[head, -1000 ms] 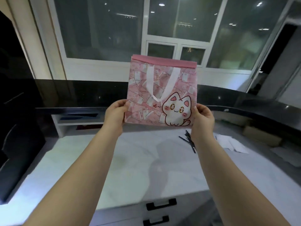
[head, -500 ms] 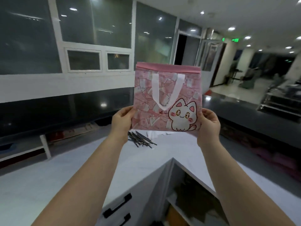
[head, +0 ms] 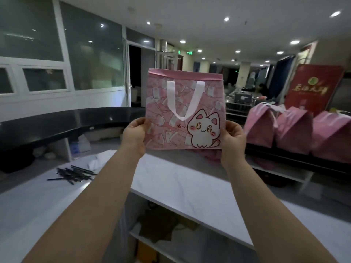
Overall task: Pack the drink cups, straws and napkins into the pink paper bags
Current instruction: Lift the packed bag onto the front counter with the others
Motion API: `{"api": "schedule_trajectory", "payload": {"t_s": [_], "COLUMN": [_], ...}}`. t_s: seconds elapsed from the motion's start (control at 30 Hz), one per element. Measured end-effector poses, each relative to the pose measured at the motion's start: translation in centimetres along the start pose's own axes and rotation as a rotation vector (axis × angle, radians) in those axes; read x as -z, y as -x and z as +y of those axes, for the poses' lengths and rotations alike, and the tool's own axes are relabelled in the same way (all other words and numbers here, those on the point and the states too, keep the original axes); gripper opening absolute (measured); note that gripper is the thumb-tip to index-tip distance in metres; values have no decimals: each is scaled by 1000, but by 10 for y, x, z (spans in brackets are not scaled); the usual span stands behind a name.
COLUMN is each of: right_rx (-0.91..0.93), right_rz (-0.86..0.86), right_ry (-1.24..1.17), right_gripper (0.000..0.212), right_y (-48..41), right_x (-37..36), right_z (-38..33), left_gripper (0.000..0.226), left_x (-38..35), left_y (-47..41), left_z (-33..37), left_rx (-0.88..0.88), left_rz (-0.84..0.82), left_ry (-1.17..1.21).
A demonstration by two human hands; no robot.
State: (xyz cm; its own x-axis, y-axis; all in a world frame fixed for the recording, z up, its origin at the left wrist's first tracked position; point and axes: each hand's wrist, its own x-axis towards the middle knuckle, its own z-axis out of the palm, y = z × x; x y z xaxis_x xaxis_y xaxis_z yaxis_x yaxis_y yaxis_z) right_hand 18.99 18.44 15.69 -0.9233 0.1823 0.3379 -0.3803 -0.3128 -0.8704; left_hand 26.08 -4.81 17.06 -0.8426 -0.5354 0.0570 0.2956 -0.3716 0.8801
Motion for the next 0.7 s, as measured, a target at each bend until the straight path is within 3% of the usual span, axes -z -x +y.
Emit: {"api": "schedule_trajectory", "payload": {"t_s": [0.23,0.37,0.43,0.5,0.57,0.7], "right_rx": [103,274,301,296,268,31], "right_rz": [93,94,70,9,-79,-292], "right_ry": [244,850,986,946,845,574], "right_gripper": [15,40,55,59,51,41], "right_y": [-44,-67,-71,-74,-79,-88], "right_x": [160,227,241,244,241,220], "right_z": [-30,-18,-16,-13,-5,9], "left_gripper": [3,5,7,7,7,6], "left_x": [-142,-184,-199,-211,-218,-229], "left_y": [34,46,51,51,46,27], "left_z": [-97,-145,-162,-174,-183,-194], "left_rx": [49,69,52,26,2,-41], "left_rz": [-20,43,87,128,163,193], "left_ry": [9,32,52,61,54,19]}}
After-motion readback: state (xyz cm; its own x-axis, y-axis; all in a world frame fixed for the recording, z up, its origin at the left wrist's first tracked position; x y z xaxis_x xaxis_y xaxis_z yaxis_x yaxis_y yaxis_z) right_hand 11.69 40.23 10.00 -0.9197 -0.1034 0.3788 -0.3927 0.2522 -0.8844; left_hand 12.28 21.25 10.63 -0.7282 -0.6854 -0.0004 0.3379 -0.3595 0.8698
